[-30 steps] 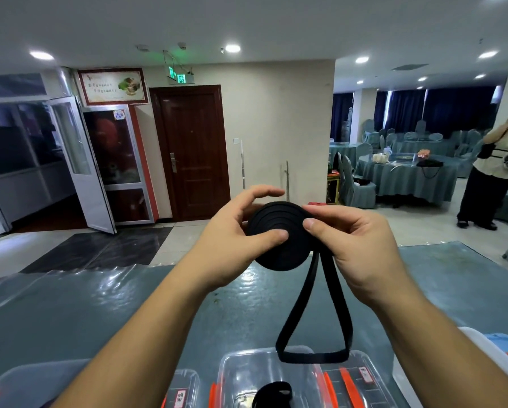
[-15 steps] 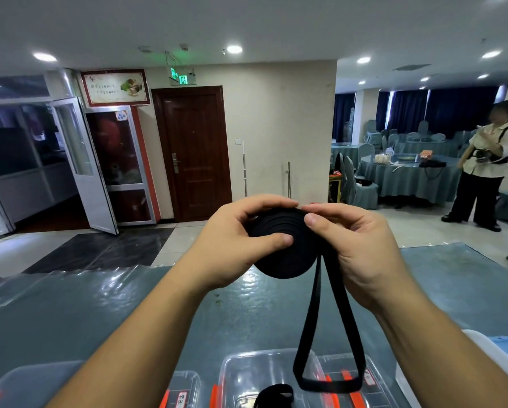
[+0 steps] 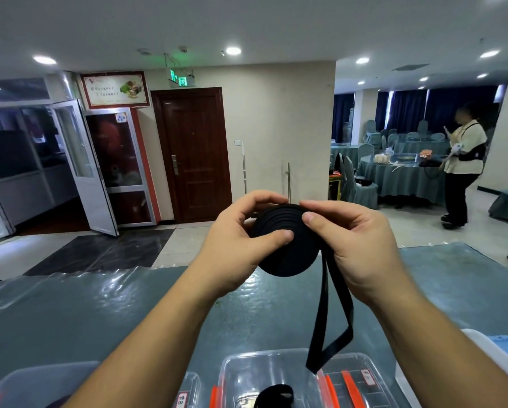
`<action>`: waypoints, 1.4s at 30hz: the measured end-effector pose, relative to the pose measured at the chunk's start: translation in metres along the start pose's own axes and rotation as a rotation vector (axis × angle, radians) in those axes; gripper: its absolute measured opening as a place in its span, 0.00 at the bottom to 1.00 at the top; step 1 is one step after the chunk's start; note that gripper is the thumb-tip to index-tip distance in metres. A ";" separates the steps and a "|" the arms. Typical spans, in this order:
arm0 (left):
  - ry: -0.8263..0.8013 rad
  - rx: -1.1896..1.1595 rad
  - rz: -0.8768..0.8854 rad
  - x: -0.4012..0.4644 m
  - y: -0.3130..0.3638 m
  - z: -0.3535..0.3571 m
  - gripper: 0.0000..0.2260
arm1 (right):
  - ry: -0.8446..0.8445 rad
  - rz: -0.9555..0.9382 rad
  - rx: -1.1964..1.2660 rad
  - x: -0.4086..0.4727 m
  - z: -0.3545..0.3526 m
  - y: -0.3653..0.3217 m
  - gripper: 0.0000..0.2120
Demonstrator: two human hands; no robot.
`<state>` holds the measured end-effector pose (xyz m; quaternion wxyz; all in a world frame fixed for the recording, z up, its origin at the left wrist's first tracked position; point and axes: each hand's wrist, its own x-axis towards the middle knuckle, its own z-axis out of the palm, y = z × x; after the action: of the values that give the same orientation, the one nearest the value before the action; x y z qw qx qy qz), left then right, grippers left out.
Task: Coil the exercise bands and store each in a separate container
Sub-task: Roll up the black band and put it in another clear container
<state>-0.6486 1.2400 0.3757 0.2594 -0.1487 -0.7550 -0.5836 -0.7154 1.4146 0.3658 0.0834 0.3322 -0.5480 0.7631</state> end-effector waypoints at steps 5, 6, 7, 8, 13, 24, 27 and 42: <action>-0.083 0.146 0.036 0.003 0.008 -0.006 0.19 | -0.024 0.031 0.017 -0.001 -0.001 0.000 0.13; -0.050 0.123 0.031 0.004 0.008 -0.006 0.19 | -0.023 0.036 0.030 -0.001 -0.002 0.000 0.13; -0.013 0.087 0.024 0.004 0.007 -0.005 0.19 | -0.020 0.032 0.030 -0.001 -0.002 0.000 0.13; 0.018 0.056 0.015 0.003 0.006 -0.004 0.19 | -0.014 0.027 0.019 -0.002 -0.003 0.001 0.14; -0.101 0.131 0.006 0.003 0.006 -0.006 0.20 | -0.029 0.028 -0.009 -0.004 -0.004 0.001 0.15; -0.154 0.099 0.011 0.002 0.008 -0.011 0.20 | -0.042 0.050 0.044 -0.004 -0.003 -0.002 0.13; -0.123 0.154 0.029 0.004 0.012 -0.012 0.20 | -0.032 0.065 0.063 -0.003 -0.001 0.001 0.12; -0.134 0.134 0.044 0.000 0.009 -0.016 0.19 | -0.143 0.193 0.032 0.001 -0.005 -0.005 0.06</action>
<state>-0.6404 1.2274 0.3862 0.2306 -0.1860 -0.8046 -0.5146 -0.7159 1.4204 0.3697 -0.0352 0.3326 -0.5696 0.7508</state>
